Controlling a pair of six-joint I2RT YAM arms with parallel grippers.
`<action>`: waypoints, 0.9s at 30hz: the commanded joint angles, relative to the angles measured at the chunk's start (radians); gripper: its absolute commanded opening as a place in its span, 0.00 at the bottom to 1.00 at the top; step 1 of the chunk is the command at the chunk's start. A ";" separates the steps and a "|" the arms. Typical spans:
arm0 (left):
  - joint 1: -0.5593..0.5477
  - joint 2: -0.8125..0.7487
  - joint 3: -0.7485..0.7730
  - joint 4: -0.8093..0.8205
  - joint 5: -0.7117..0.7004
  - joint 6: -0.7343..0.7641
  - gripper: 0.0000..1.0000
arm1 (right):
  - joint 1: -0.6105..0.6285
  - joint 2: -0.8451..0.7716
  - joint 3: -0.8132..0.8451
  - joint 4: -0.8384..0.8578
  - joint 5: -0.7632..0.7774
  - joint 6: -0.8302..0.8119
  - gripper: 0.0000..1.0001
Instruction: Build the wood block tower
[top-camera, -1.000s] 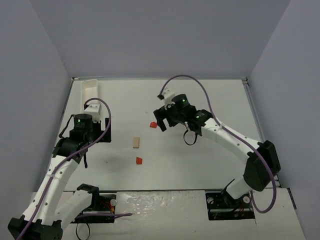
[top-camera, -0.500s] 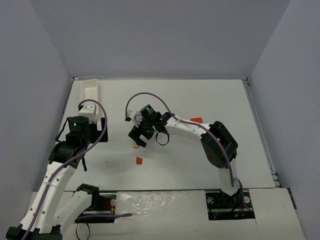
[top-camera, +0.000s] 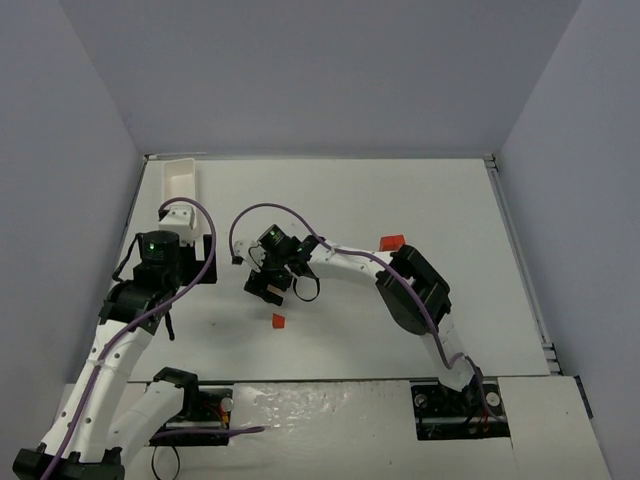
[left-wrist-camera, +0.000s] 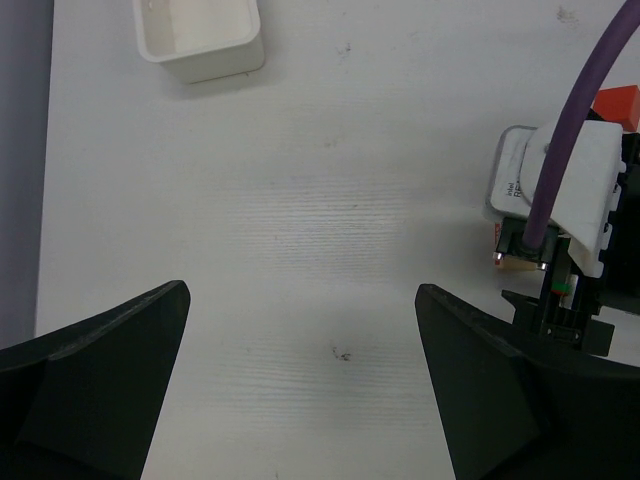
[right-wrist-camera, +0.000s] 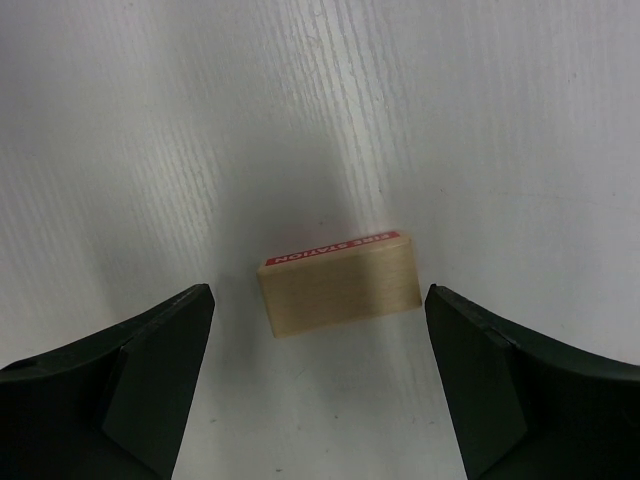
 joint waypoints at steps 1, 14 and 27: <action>0.001 0.011 0.011 0.052 0.002 0.004 0.95 | 0.005 -0.008 0.054 0.005 0.055 -0.029 0.82; 0.003 0.020 0.011 0.052 0.013 0.007 0.95 | 0.004 0.004 0.059 0.007 0.073 -0.035 0.72; 0.002 0.022 0.011 0.052 0.023 0.007 0.95 | 0.003 -0.007 0.064 0.007 0.082 -0.038 0.38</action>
